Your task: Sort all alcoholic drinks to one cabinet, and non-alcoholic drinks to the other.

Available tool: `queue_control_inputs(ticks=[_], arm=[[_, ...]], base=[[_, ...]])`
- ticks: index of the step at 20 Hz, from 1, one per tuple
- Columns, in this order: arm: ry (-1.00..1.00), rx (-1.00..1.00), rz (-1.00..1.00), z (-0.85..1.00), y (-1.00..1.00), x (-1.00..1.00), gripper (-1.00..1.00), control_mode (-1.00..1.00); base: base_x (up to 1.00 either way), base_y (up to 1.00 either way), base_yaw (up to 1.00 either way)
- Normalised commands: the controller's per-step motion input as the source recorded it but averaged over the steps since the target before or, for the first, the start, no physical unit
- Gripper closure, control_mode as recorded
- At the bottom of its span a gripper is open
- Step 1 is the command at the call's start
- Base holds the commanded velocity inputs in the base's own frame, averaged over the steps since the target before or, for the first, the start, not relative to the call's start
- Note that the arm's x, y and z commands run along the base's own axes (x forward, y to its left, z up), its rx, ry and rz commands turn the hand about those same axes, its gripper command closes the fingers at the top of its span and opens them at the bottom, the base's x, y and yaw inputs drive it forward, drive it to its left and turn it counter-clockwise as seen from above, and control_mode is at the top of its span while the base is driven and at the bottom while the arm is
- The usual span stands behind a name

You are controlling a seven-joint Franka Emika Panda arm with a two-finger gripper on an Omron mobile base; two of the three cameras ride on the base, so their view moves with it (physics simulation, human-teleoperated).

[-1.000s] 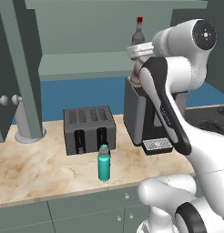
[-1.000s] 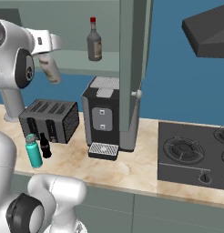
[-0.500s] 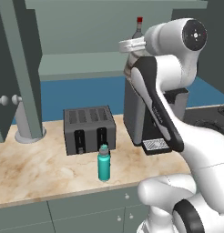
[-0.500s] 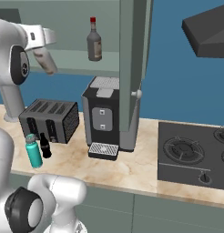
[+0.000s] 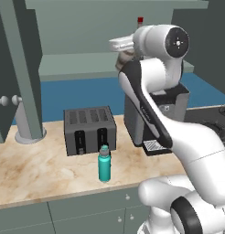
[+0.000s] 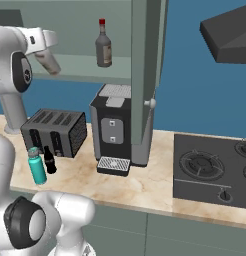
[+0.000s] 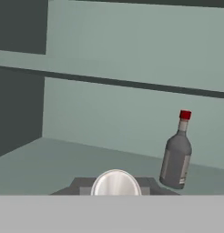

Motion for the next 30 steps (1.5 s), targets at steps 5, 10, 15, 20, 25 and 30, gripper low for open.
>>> queue_control_inputs(ticks=[5,10,15,20,25,30], arm=[[-0.03,0.0,0.0,0.0,0.14,0.42,1.0,-1.0],[0.0,0.0,-0.01,0.0,0.13,0.39,1.0,-1.0],[0.0,0.0,-0.01,0.0,0.11,0.42,1.0,-1.0],[0.01,0.0,-0.02,0.0,0.11,0.45,1.0,-1.0],[0.04,0.0,-0.02,0.0,0.1,0.44,1.0,-1.0],[0.02,0.0,-0.03,0.0,0.07,0.45,1.0,-1.0]], base=[[0.0,0.0,0.0],[0.0,0.0,0.0],[0.0,0.0,0.0],[0.0,0.0,0.0],[0.0,0.0,0.0],[0.0,0.0,0.0]])
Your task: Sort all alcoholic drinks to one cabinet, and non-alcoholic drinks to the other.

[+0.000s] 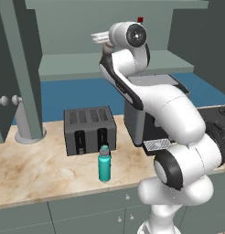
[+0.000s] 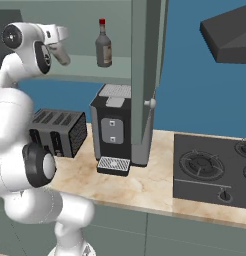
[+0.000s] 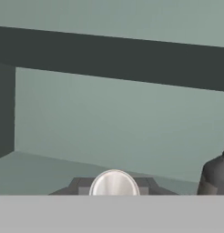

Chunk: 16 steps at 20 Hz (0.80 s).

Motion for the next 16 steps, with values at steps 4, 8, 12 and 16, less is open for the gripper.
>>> queue_control_inputs(ticks=[4,8,12,16], arm=[[0.0,0.0,-0.03,0.0,0.04,0.42,1.0,-1.0],[0.0,0.0,-0.03,-0.01,0.02,0.37,1.0,-1.0],[0.02,0.0,-0.03,-0.04,0.01,0.35,1.0,-1.0],[0.04,0.0,-0.03,-0.11,0.02,0.32,1.0,-1.0]], base=[[0.0,0.0,0.0],[0.0,0.0,0.0],[0.0,0.0,0.0],[0.0,0.0,0.0]])
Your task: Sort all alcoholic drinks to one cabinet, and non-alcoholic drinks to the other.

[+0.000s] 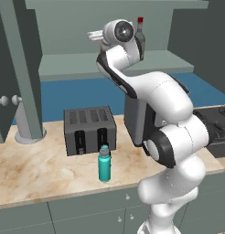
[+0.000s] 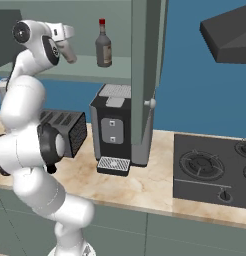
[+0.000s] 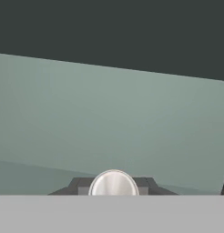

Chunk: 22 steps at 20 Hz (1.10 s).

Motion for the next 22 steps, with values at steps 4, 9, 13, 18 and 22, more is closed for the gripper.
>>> queue_control_inputs(ticks=[4,9,13,18,22], arm=[[0.03,0.0,-0.02,-0.15,0.03,0.23,1.0,-1.0],[0.02,0.0,-0.02,-0.1,0.01,0.2,1.0,-1.0],[0.01,0.0,-0.03,-0.07,0.03,0.13,1.0,-1.0],[0.0,0.0,-0.02,-0.05,0.0,0.09,1.0,-1.0],[0.0,0.0,-0.02,-0.05,0.0,0.09,-1.0,-1.0]], base=[[0.0,0.0,0.0],[0.0,0.0,0.0],[0.0,0.0,0.0],[0.0,0.0,0.0],[0.0,0.0,0.0]])
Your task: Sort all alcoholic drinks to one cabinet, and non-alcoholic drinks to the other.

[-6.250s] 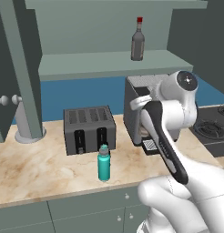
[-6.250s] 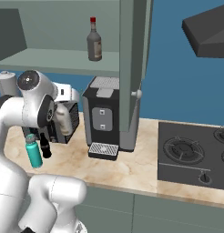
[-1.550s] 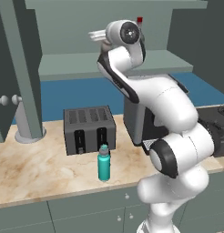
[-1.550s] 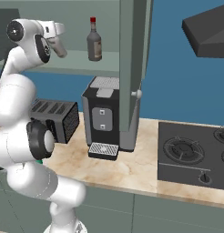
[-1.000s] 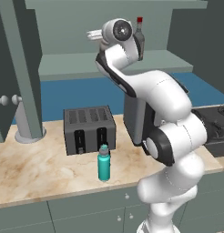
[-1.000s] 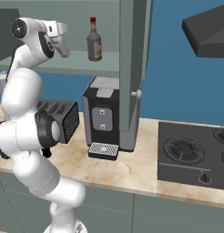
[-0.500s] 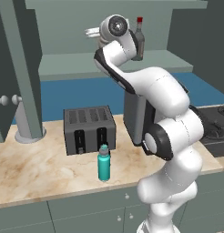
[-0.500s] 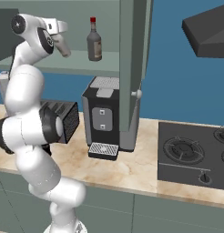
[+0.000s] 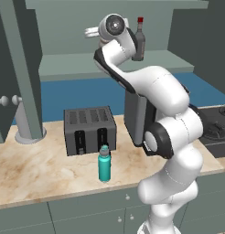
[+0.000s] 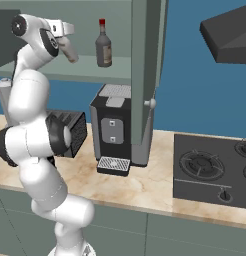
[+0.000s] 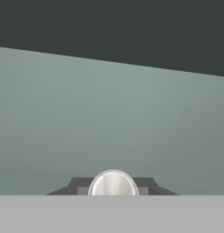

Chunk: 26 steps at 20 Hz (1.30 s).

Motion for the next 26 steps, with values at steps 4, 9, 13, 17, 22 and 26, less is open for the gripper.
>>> queue_control_inputs(ticks=[4,9,13,17,22,26], arm=[[0.0,0.0,-0.02,-0.01,0.0,0.22,-1.0,-1.0],[0.0,0.01,0.0,0.0,0.0,0.33,-1.0,-1.0],[0.0,0.01,0.0,-0.01,0.0,0.28,-1.0,-1.0],[0.0,0.01,0.0,0.0,0.0,0.27,-1.0,-1.0],[0.03,0.01,-0.01,0.0,0.0,0.44,-1.0,-1.0],[0.04,0.02,-0.01,0.0,0.0,0.37,-1.0,-1.0]], base=[[0.0,0.0,0.0],[0.0,0.0,0.0],[0.0,0.0,0.0],[0.0,0.0,0.0],[0.0,0.0,0.0],[0.0,0.0,0.0]])
